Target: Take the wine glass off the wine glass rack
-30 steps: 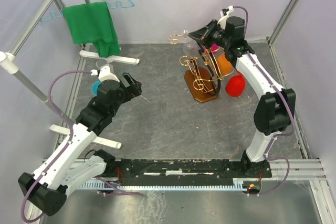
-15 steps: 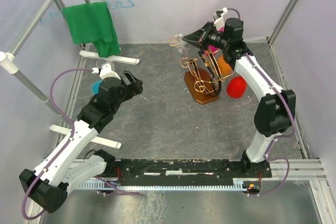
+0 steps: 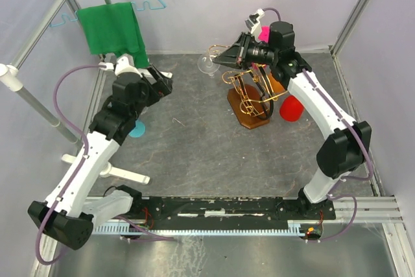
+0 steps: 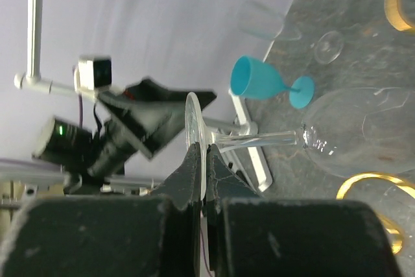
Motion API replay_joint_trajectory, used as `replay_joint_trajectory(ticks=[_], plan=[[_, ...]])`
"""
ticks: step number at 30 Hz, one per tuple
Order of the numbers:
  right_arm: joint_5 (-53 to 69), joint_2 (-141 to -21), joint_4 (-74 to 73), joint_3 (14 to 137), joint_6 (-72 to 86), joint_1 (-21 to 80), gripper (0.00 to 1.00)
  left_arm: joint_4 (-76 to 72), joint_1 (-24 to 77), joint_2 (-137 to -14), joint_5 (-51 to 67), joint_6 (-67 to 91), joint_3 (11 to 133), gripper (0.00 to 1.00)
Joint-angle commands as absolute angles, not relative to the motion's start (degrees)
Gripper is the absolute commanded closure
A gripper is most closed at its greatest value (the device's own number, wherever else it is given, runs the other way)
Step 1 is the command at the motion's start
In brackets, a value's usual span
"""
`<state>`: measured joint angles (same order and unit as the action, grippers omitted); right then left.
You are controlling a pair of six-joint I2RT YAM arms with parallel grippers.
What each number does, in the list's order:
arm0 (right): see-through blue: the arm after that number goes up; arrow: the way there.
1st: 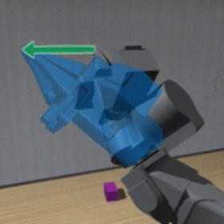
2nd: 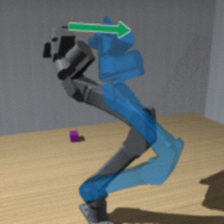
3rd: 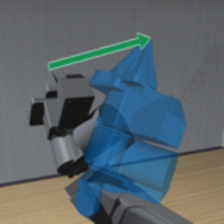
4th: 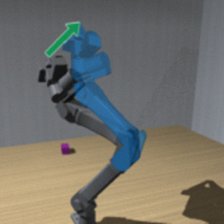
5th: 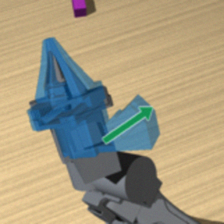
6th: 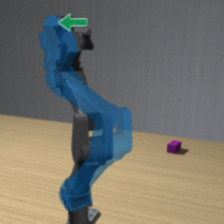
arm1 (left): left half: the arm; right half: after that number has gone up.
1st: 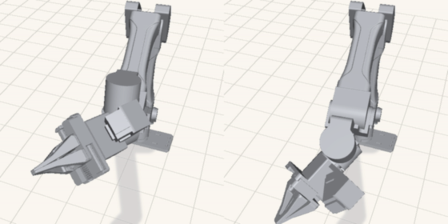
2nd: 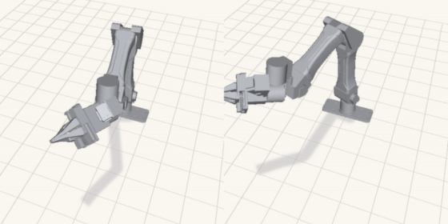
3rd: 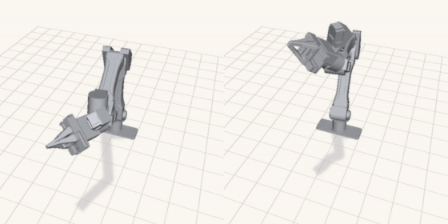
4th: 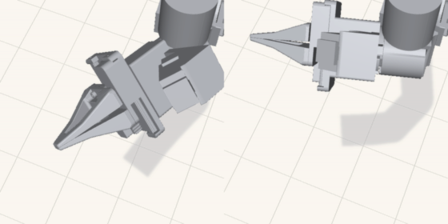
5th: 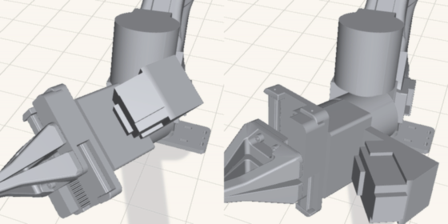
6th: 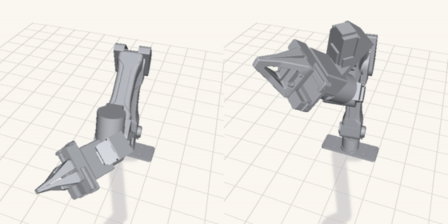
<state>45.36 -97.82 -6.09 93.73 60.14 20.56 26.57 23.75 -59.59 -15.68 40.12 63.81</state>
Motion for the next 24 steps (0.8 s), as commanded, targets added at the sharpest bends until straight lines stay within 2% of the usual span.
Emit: replay_joint_trajectory(ticks=[1, 3, 6, 8, 11, 14, 18, 24], plan=[[52.78, -91.84, -5.63, 97.6, 53.12, 24.63, 0.99, 28.54, 16.98, -61.53, -8.32, 39.33, 70.97, 0.02], [54.3, -90.27, -8.87, 97.2, 46.16, 27.28, 0.99, 29.15, 11.68, -62.87, -0.43, 40.37, 72.15, 0.01], [52.35, -86.83, -19.83, 96.21, 26.42, 32.57, 0.99, 31.14, 6.51, -65.64, 7.15, 40.53, 73.72, 0.01], [48.43, -82.26, -24.69, 92.76, 14.47, 36.24, 0.99, 31.62, 4.62, -66.84, 12.54, 40.35, 73.74, 0.0], [40.98, -75.26, -23.43, 84.09, -0.09, 41.29, 0.99, 31.75, 3.57, -67.22, 18.26, 40.66, 73.02, 0.0], [36.74, -70.31, -19.87, 76.99, -9.28, 44.7, 0.99, 30.05, 3.45, -66.33, 23.96, 42.47, 70.93, 0.01], [35.83, -67.61, -21.39, 73.44, -21.76, 48.4, 0.99, 25.31, 3.38, -62.96, 31.73, 47.53, 66.79, 0.05], [35.79, -67.53, -21.48, 72.44, -27.22, 51.15, 0.99, 24.48, 3.5, -61.06, 40.98, 50.64, 64.91, 0.05]])
